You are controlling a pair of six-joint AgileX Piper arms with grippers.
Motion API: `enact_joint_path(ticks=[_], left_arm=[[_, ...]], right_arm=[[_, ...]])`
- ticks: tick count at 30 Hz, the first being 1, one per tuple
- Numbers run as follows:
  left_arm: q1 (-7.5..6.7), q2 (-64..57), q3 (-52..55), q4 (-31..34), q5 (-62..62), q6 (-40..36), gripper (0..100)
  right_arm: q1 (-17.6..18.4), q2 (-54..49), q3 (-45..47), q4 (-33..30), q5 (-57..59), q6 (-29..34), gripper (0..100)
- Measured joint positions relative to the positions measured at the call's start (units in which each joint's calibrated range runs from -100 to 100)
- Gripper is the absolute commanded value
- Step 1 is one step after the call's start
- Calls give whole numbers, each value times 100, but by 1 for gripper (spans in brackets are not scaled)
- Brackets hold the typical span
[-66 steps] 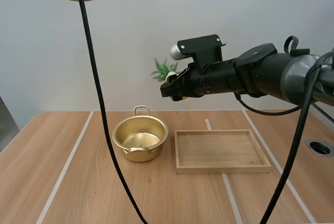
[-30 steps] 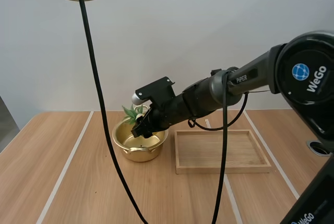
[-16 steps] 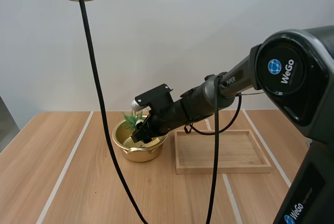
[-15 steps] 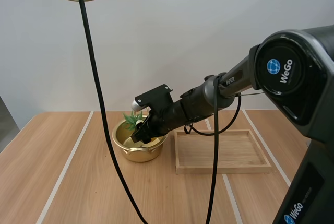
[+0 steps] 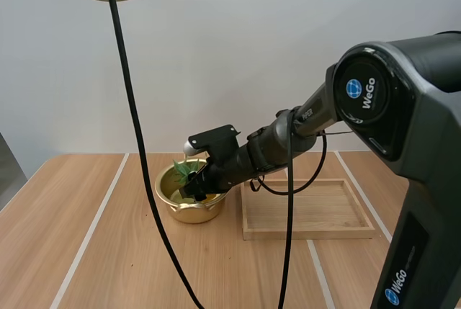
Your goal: Open the pot, put the pineapple inside, and close it
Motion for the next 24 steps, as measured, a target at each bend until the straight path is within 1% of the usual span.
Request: enact_joint_path(ticks=[24], left_arm=[[0, 0, 0, 0, 0, 0, 0]], right_arm=[[0, 30, 0, 183, 52, 0, 0]])
